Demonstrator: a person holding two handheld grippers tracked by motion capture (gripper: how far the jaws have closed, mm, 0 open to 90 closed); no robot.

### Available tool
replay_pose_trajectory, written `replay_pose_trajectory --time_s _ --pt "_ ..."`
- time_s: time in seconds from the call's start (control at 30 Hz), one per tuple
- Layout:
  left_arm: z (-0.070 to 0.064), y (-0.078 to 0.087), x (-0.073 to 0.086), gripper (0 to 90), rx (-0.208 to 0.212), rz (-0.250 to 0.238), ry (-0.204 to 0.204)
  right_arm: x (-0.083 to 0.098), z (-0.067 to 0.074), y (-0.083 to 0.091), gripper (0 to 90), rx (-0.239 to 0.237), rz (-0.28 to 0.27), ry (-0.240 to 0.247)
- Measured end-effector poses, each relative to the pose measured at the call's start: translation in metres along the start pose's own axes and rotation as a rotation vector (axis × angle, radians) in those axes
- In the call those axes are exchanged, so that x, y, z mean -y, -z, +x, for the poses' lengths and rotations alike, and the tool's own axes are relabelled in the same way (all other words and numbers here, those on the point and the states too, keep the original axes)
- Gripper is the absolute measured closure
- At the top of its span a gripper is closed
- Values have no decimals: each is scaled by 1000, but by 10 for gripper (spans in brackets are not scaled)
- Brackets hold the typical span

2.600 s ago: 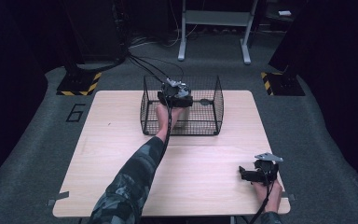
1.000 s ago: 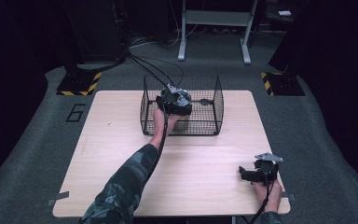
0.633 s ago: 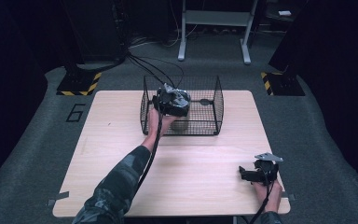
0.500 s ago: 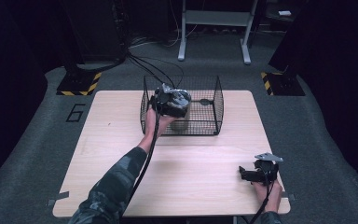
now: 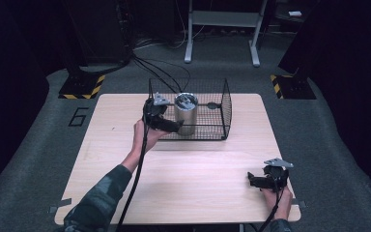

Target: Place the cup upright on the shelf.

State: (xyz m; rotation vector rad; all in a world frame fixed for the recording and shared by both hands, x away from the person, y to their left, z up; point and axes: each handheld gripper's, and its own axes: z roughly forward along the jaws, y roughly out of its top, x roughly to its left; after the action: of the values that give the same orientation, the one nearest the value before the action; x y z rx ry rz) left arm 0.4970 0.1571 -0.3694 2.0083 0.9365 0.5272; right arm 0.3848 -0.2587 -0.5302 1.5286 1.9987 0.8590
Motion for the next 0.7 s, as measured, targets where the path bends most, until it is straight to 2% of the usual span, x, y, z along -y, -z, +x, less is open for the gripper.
replay_pose_trajectory --time_s 0.17,0.27,0.37,0.57,0.7 --pt "1 22 19 1 -5 -6 -5 0 0 0 11 0 4 -3" --pt "3 33 34 1 -6 12 -15 0 0 0 11 0 5 -1" --pt "5 42 51 1 -12 21 -6 0 0 0 11 0 4 -3" --pt "8 58 98 1 -38 57 7 0 0 0 11 0 3 -1" --pt "14 65 131 1 -59 88 42 0 0 0 11 0 5 -3"
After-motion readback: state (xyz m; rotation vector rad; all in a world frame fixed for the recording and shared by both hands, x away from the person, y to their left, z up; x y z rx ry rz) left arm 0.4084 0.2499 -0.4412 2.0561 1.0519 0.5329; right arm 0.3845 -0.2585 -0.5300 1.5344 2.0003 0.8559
